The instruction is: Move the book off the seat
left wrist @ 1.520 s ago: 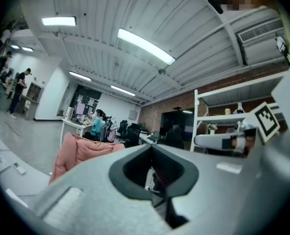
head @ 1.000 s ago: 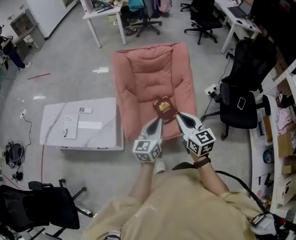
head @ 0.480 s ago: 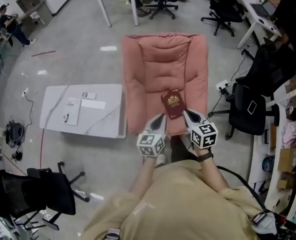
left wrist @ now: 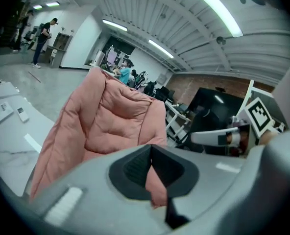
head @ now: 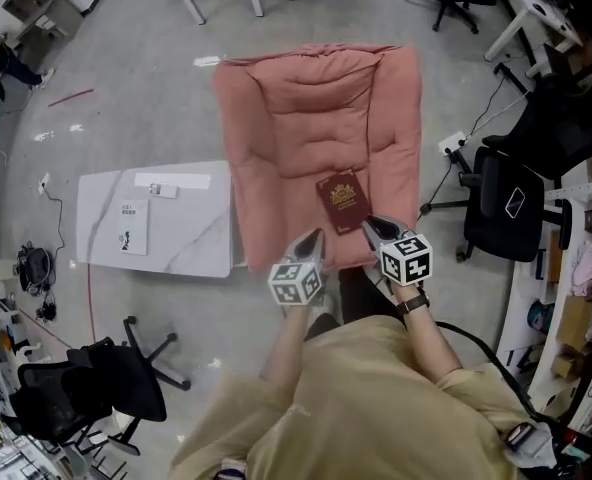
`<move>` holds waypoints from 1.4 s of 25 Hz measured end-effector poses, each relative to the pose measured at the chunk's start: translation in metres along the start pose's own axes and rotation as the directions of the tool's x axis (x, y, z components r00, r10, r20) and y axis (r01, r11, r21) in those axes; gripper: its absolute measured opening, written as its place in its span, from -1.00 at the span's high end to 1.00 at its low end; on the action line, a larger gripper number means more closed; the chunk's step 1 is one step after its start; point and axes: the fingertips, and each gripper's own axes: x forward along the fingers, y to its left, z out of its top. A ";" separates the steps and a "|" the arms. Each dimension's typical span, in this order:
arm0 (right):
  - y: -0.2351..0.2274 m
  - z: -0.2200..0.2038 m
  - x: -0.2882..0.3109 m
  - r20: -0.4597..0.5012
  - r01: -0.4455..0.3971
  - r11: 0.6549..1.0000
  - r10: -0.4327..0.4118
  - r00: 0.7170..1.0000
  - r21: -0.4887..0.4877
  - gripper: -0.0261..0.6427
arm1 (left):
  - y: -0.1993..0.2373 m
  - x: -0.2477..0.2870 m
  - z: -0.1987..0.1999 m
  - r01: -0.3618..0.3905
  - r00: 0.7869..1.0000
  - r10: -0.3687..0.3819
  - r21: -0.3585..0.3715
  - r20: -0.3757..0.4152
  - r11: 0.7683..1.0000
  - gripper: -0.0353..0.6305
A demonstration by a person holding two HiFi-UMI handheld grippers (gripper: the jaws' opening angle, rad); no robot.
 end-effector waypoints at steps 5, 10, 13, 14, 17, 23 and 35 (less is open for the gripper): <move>-0.045 -0.019 0.045 -0.104 -0.030 0.998 0.036 0.994 0.059 0.71 | 0.034 0.052 -0.020 -0.031 0.997 0.025 -0.081 -0.075 0.996 0.89; -0.072 -0.051 0.086 -0.218 -0.082 0.987 0.111 0.970 0.135 0.63 | 0.065 0.088 -0.053 -0.047 0.983 0.012 -0.186 -0.183 0.981 0.67; -0.094 -0.066 0.116 -0.268 -0.093 0.984 0.132 0.954 0.154 0.57 | 0.088 0.109 -0.070 -0.064 0.978 0.010 -0.255 -0.210 0.965 0.61; -0.101 -0.071 0.126 -0.283 -0.096 0.982 0.139 0.949 0.164 0.56 | 0.095 0.116 -0.076 -0.071 0.977 0.010 -0.278 -0.214 0.958 0.62; -0.122 -0.086 0.156 -0.321 -0.092 0.980 0.145 0.936 0.174 0.55 | 0.115 0.136 -0.102 -0.091 0.969 0.006 -0.335 -0.247 0.938 0.62; -0.154 -0.113 0.212 -0.395 -0.070 0.985 0.127 0.910 0.155 0.40 | 0.146 0.173 -0.153 -0.132 0.954 0.006 -0.401 -0.301 0.907 0.57; -0.207 -0.162 0.304 -0.467 0.017 0.993 0.039 0.883 0.114 -0.12 | 0.189 0.247 -0.236 -0.064 0.919 -0.137 -0.484 -0.369 0.873 -0.11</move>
